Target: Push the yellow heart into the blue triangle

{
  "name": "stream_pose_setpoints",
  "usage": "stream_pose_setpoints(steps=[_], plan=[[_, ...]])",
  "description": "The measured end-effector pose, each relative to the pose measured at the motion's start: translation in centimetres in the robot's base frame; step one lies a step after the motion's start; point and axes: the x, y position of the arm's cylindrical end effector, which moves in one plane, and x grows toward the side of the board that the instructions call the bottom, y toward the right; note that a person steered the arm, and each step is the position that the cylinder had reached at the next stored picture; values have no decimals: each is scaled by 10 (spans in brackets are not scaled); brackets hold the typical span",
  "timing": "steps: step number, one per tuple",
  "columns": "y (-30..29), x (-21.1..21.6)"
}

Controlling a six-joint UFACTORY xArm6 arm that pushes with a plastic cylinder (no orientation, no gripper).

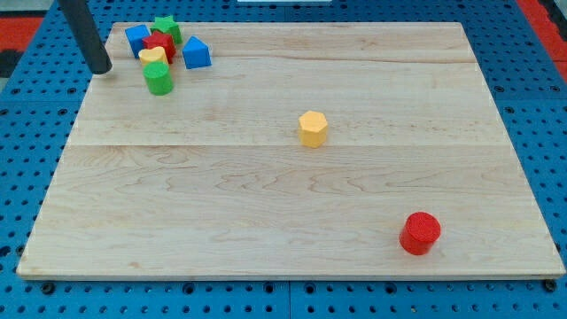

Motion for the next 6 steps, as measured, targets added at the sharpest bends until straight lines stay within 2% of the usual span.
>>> stream_pose_setpoints(steps=[1,4,6], plan=[[18,0],[130,0],[122,-5]])
